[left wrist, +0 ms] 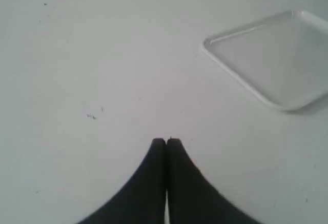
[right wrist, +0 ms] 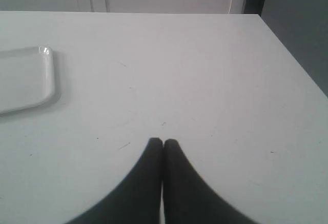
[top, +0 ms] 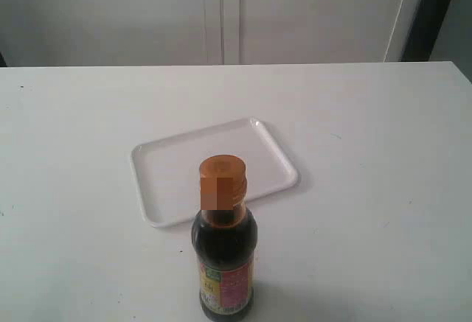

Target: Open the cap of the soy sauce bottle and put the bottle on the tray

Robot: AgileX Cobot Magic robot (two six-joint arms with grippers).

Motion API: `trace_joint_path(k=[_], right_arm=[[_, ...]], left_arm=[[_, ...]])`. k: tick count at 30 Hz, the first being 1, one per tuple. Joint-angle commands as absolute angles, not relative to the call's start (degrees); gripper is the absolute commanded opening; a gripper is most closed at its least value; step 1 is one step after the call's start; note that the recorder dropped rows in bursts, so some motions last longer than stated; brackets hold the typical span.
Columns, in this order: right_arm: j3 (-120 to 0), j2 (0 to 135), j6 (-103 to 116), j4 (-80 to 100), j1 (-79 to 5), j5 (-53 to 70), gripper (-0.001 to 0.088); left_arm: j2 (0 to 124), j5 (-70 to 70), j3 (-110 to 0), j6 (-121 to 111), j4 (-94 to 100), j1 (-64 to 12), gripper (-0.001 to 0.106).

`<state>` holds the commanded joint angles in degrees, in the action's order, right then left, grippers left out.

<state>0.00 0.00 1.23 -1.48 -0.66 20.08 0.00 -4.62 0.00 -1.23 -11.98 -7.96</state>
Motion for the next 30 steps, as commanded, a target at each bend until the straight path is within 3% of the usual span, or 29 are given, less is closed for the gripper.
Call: trace_joint_path(k=[9, 15, 23, 30], right_arm=[[0.00, 0.00, 1.23, -1.48, -0.66, 20.08, 0.0000], [0.00, 0.00, 1.23, -1.48, -0.66, 20.08, 0.0000], [0.00, 0.00, 1.23, -1.48, -0.66, 20.08, 0.0000], [0.00, 0.00, 1.23, -1.48, -0.66, 20.08, 0.0000]], left_arm=[[0.00, 13.60, 0.00, -16.22, -14.16, -8.08, 0.000], [0.70, 13.58, -7.26, -19.71, -5.11, -8.08, 0.000], [18.84, 12.57, -19.94, -19.72, 2.10, -8.08, 0.000], [30.60, 18.43, -24.56, -33.73, 23.70, -8.16, 0.000]])
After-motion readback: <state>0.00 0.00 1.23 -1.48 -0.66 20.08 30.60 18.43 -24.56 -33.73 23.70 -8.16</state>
